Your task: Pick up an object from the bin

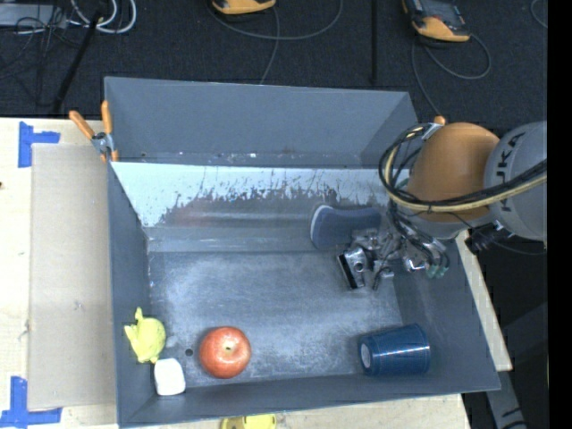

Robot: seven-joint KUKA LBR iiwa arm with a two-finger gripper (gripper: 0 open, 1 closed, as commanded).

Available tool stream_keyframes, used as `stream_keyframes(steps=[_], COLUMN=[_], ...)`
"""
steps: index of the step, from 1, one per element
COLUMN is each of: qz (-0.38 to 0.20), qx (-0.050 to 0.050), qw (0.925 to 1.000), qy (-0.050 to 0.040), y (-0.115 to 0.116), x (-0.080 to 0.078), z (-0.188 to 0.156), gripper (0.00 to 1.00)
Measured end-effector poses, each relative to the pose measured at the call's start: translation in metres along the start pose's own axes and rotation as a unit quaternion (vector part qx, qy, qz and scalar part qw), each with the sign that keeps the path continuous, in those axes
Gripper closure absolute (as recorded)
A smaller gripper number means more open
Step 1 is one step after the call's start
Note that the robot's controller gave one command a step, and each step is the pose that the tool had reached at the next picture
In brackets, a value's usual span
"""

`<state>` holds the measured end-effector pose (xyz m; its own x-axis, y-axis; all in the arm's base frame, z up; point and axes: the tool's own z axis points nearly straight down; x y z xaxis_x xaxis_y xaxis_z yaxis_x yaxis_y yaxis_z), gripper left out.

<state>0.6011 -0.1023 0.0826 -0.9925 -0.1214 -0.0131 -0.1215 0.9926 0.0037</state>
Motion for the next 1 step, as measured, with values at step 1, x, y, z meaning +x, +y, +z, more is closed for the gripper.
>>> stream_keyframes(steps=[1], qz=[-0.005], qx=[-0.001], qw=[1.0], qy=[0.0013], y=[-0.031], x=[-0.0005], z=[-0.001], gripper=[1.0])
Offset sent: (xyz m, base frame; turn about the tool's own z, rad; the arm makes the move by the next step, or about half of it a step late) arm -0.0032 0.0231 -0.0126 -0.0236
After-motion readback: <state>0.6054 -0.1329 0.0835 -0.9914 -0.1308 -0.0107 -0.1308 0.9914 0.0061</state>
